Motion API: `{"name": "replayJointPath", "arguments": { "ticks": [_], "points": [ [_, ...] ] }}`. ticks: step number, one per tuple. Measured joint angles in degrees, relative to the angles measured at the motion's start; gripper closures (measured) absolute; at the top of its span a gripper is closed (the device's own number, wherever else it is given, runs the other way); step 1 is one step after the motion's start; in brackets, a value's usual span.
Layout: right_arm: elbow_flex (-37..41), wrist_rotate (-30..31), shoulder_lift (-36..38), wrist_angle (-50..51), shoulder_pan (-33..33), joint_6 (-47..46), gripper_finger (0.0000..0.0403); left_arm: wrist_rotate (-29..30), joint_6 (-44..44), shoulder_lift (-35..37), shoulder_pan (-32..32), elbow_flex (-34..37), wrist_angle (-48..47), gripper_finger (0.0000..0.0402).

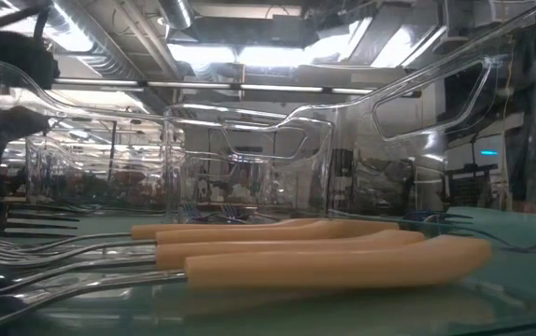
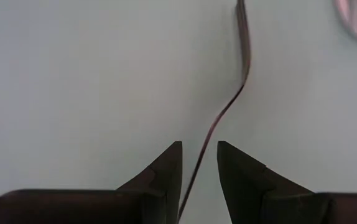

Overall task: Sort silverware by color (type)
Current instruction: Put the black fork into the top transparent bin

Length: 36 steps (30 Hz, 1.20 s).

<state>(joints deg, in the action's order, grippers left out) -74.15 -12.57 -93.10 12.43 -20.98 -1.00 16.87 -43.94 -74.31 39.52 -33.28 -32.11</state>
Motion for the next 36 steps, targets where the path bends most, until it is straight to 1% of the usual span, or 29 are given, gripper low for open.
{"name": "replayJointPath", "arguments": {
  "ticks": [9,14,17,19,27,33,36],
  "points": [
    [0.00,0.10,-0.02,0.79,-0.01,0.01,0.0340,0.00,1.05,-5.09,-0.01,0.00,0.07,0.0308],
    [0.00,0.75,-0.02,1.50,0.01,0.00,0.0340,0.18,0.61,-6.07,0.01,-0.11,0.26,0.0308],
    [0.00,3.21,0.92,3.15,-0.01,0.05,0.0340,0.15,0.59,-6.12,0.01,-0.11,0.61,0.0312],
    [-0.02,5.18,2.21,4.65,0.01,0.04,0.0340,0.05,0.57,-6.12,0.01,-0.10,0.85,0.0322],
    [-0.07,10.18,8.27,12.35,0.01,1.31,0.0340,-0.01,0.14,-6.18,0.01,-0.07,1.55,0.0392],
    [-0.07,16.44,12.39,13.40,0.01,1.39,0.0340,0.83,-7.15,-6.37,-0.01,-0.62,1.82,0.0395],
    [-0.07,20.37,13.79,13.33,0.01,0.98,0.0340,3.73,-10.72,-6.40,-0.03,-1.90,1.85,0.0398]
  ]
}}
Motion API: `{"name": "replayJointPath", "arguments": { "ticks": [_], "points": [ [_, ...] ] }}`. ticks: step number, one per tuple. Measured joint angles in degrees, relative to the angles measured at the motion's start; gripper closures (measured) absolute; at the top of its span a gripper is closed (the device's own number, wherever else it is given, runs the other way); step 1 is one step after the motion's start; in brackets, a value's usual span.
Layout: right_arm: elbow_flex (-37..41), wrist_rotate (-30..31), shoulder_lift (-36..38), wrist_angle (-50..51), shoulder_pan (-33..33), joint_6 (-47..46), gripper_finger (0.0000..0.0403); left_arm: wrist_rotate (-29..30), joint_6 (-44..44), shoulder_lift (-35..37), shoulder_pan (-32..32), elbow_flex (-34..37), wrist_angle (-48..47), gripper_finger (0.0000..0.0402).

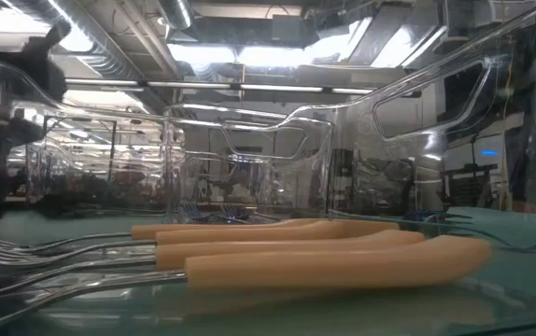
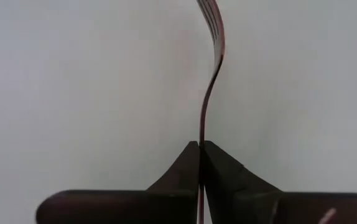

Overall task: Sort silverware by color (type)
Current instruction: Put the black fork into the top transparent bin

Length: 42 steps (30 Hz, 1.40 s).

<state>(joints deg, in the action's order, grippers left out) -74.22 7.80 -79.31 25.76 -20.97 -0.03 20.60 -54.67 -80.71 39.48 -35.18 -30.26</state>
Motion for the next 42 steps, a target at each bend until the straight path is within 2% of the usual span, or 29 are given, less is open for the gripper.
{"name": "replayJointPath", "arguments": {
  "ticks": [5,8,17,25,29,33,42],
  "points": [
    [-0.02,7.40,0.48,-0.18,0.00,-3.21,0.0340,5.13,-3.07,0.02,0.00,-3.12,-0.11,0.0399],
    [-0.02,9.69,0.48,-0.22,0.00,-4.62,0.0340,7.64,-3.51,0.02,0.00,-5.74,-1.15,0.0399],
    [-0.02,10.63,0.48,-0.24,0.00,-4.84,0.0340,18.74,-3.29,0.09,0.00,-15.72,-8.60,0.0400],
    [-0.02,10.63,0.22,-0.42,0.00,-4.80,0.0340,25.08,0.11,0.13,0.02,-22.85,-11.51,0.0401],
    [0.00,10.63,-0.88,-0.79,0.00,-4.63,0.0340,31.88,5.42,0.17,-0.09,-24.66,-6.29,0.0401],
    [0.00,9.38,-2.58,-4.68,0.00,-3.24,0.0340,36.58,15.15,0.17,-0.23,-24.89,4.43,0.0401],
    [0.00,7.57,-7.69,-18.61,-0.02,5.37,0.0340,37.06,37.24,0.17,-0.74,-24.89,27.32,0.0401]
  ]
}}
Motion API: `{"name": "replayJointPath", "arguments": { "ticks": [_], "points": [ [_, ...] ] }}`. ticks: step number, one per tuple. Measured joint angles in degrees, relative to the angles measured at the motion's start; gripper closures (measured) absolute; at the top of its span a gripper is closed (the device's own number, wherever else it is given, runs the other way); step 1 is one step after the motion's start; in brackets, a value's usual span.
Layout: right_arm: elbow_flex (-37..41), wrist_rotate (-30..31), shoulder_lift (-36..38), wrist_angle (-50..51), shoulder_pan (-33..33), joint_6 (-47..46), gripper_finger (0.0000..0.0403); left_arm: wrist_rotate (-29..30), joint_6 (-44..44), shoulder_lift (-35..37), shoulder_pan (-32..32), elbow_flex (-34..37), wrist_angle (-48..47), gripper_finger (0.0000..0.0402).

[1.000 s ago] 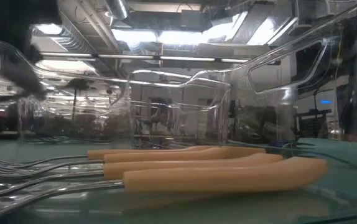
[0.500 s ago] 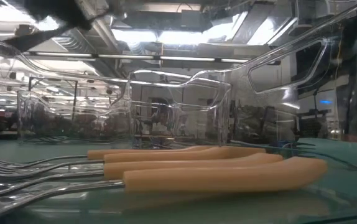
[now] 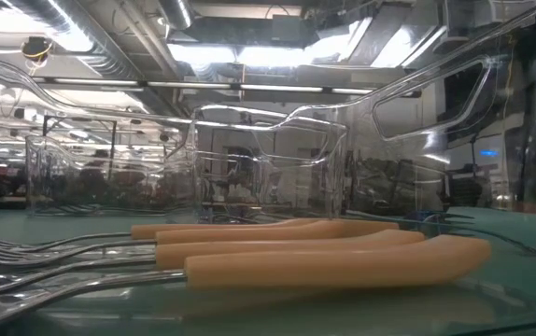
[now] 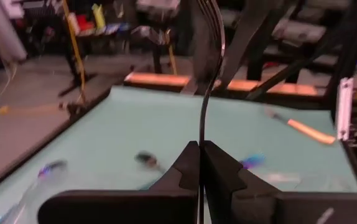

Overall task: Sort silverware by color (type)
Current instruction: Put the black fork into the top transparent bin

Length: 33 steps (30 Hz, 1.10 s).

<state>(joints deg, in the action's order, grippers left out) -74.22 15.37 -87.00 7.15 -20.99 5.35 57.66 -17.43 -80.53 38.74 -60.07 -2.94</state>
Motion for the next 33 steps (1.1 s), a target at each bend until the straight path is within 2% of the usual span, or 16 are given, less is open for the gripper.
{"name": "replayJointPath", "arguments": {
  "ticks": [6,10,18,27,33],
  "points": [
    [0.03,-2.53,-2.06,-6.77,0.02,3.82,0.0340,-2.38,9.09,0.00,0.00,0.00,7.25,0.0401],
    [0.07,-5.88,-2.19,-10.47,0.02,5.46,0.0340,-4.57,12.87,0.00,0.00,0.00,10.09,0.0401],
    [0.04,-8.83,-2.89,-17.03,0.11,6.72,0.0340,-8.64,20.74,0.00,-0.76,0.00,16.33,0.0401],
    [0.04,-10.00,-3.70,-20.95,0.07,8.65,0.0340,-14.28,24.02,-0.02,-4.31,0.00,19.17,0.0401],
    [0.04,-10.00,-3.72,-20.82,0.07,8.65,0.0345,-15.43,24.06,-0.04,-5.08,0.00,19.08,0.0401]
  ]
}}
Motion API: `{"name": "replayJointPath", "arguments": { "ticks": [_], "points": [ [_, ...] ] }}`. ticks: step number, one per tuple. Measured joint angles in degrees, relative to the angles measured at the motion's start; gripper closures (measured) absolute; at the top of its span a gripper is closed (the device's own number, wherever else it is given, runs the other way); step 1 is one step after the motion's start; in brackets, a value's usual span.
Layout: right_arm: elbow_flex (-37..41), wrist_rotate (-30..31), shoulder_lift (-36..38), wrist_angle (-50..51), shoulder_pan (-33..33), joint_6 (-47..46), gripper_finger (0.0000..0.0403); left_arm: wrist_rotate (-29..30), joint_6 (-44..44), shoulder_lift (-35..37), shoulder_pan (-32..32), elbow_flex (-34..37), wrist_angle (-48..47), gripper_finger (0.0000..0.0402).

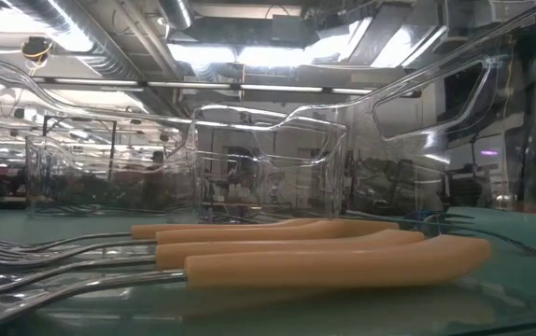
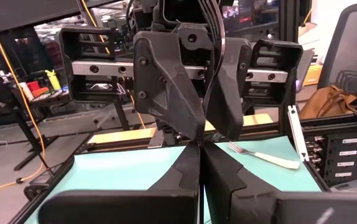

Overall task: Sort silverware by color (type)
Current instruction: Put the black fork into the top transparent bin

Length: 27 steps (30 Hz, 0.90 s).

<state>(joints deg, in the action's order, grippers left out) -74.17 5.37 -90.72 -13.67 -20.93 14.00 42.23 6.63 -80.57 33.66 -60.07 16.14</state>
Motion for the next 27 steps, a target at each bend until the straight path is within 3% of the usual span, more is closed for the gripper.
{"name": "replayJointPath", "arguments": {
  "ticks": [6,19,27],
  "points": [
    [0.00,1.43,0.00,0.02,0.00,0.10,0.0396,0.42,0.07,-0.01,-0.01,0.00,-0.28,0.0400],
    [0.00,6.79,0.13,0.58,-0.04,-0.24,0.0401,1.13,-0.45,0.01,-0.05,0.00,-0.82,0.0376],
    [0.00,9.05,0.22,2.09,0.02,-0.24,0.0402,1.74,-4.77,-0.01,-0.79,0.00,-2.91,0.0333]
  ]
}}
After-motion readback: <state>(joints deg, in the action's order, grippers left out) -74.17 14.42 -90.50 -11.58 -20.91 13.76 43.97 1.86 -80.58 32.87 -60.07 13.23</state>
